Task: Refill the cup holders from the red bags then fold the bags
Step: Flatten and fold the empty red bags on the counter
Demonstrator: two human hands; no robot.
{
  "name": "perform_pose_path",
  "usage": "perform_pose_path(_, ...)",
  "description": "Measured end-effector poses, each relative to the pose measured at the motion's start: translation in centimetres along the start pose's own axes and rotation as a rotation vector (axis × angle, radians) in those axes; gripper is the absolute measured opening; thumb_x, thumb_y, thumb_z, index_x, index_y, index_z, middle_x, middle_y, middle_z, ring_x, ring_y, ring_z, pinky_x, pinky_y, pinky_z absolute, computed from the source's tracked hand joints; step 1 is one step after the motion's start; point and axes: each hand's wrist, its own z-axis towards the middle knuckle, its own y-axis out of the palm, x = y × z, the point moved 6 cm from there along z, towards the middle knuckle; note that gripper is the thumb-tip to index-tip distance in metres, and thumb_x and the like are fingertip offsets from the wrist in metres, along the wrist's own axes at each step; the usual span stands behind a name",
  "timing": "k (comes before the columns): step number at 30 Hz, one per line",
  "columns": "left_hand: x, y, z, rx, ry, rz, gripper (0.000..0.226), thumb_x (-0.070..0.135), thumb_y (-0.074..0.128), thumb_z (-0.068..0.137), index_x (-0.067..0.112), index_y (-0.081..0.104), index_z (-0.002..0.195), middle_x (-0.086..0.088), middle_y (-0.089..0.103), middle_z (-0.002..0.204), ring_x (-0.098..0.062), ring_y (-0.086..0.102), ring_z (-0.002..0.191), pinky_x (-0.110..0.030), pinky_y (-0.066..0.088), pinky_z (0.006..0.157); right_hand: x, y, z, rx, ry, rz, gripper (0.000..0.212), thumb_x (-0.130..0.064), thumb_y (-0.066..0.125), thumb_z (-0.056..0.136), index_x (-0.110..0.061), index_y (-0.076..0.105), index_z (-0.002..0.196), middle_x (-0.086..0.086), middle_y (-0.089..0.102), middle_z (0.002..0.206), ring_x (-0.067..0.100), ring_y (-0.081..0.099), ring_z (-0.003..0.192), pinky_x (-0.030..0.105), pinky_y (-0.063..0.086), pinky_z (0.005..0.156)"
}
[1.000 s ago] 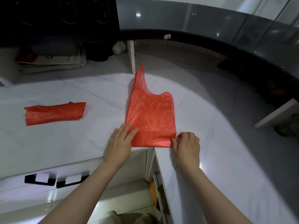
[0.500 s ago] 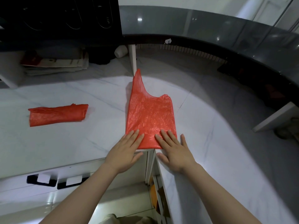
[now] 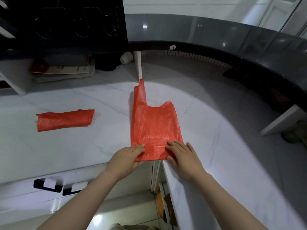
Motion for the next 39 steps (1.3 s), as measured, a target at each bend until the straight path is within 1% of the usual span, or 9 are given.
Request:
perform_pose_path(4,-2.0,-1.0,-0.3,0.09,-0.277,-0.241,0.033,0.009,0.064,0.076,0.028,0.069,0.103,0.018,0.067,0.114,-0.004,0.062,0.104,-0.016,0.042,0.088,0.7,-1.2,-0.8,0.122,-0.052,0.101,0.052,-0.052,0.059,0.086,-0.023,0.055,0.129,-0.006,0.044,0.142,0.013,0.037,0.129,0.027,0.025,0.11)
perform_pose_path(7,-2.4,-1.3,-0.4,0.147,-0.353,-0.352,0.032,0.006,0.066,0.075,0.03,0.071,0.096,0.018,0.07,0.105,-0.002,0.063,0.099,-0.019,0.045,0.089,1.6,-2.2,-1.4,0.302,0.05,0.227,0.026,-0.035,0.07,0.082,-0.022,0.07,0.104,-0.01,0.058,0.111,0.008,0.047,0.106,0.019,0.04,0.091)
perform_pose_path(13,-3.0,-1.3,-0.4,0.216,-0.408,-0.325,0.018,0.015,0.07,0.079,0.024,0.068,0.094,0.013,0.064,0.089,-0.007,0.061,0.084,-0.024,0.049,0.077,2.9,-2.6,-0.5,0.259,0.296,0.336,0.017,-0.034,0.059,0.088,-0.025,0.066,0.076,-0.012,0.055,0.078,0.01,0.048,0.081,0.02,0.032,0.063)
perform_pose_path(20,-4.8,-1.5,0.1,0.273,-0.575,-0.244,0.02,0.024,0.069,0.084,0.019,0.064,0.102,0.012,0.058,0.063,-0.011,0.055,0.071,-0.027,0.039,0.058,3.0,-2.5,0.9,0.244,0.401,0.238,0.025,-0.036,0.052,0.092,-0.016,0.054,0.076,-0.003,0.055,0.073,0.018,0.049,0.072,0.031,0.032,0.058)
perform_pose_path(26,-2.2,-1.9,0.4,0.319,-0.348,0.037,0.05,0.014,0.073,0.074,0.012,0.057,0.121,-0.008,0.061,0.111,-0.031,0.056,0.103,-0.042,0.048,0.085,2.8,-2.2,0.8,0.298,0.385,0.208,0.023,-0.038,0.054,0.089,-0.026,0.045,0.073,-0.009,0.048,0.069,0.014,0.045,0.069,0.027,0.027,0.057)
perform_pose_path(30,1.1,0.9,2.4,0.005,-0.022,0.216,0.066,0.033,0.055,0.089,0.026,0.026,0.149,-0.004,0.015,0.158,-0.029,0.01,0.146,-0.049,0.009,0.117,2.9,-1.7,1.1,0.28,0.377,0.116,0.021,-0.039,0.052,0.089,-0.024,0.046,0.076,-0.007,0.047,0.073,0.017,0.049,0.076,0.027,0.031,0.063)
perform_pose_path(34,0.0,4.0,1.9,-0.195,-0.064,0.307,0.066,0.055,0.024,0.096,0.038,-0.02,0.143,0.007,-0.021,0.154,-0.024,-0.017,0.145,-0.041,-0.016,0.115,2.9,-1.3,0.4,0.337,0.468,0.197,0.039,-0.038,0.061,0.084,-0.021,0.051,0.117,0.003,0.055,0.111,0.023,0.052,0.103,0.033,0.046,0.082)
perform_pose_path(37,-0.1,4.2,1.9,-0.198,-0.054,0.35,0.069,0.057,0.022,0.093,0.039,-0.024,0.141,0.008,-0.024,0.153,-0.03,-0.022,0.143,-0.042,-0.023,0.111,0.3,-1.8,0.0,0.412,0.133,-0.013,0.063,-0.036,0.065,0.086,-0.024,0.041,0.143,0.009,0.04,0.147,0.032,0.041,0.131,0.046,0.039,0.1)
perform_pose_path(39,-0.3,4.1,2.0,-0.201,-0.071,0.378,0.07,0.059,0.022,0.092,0.04,-0.027,0.14,0.009,-0.027,0.152,-0.035,-0.028,0.139,-0.045,-0.025,0.109,-0.9,-0.9,0.5,0.255,-0.098,-0.143,0.059,-0.048,0.048,0.093,-0.028,0.035,0.147,0.002,0.027,0.157,0.028,0.022,0.145,0.051,0.022,0.113)
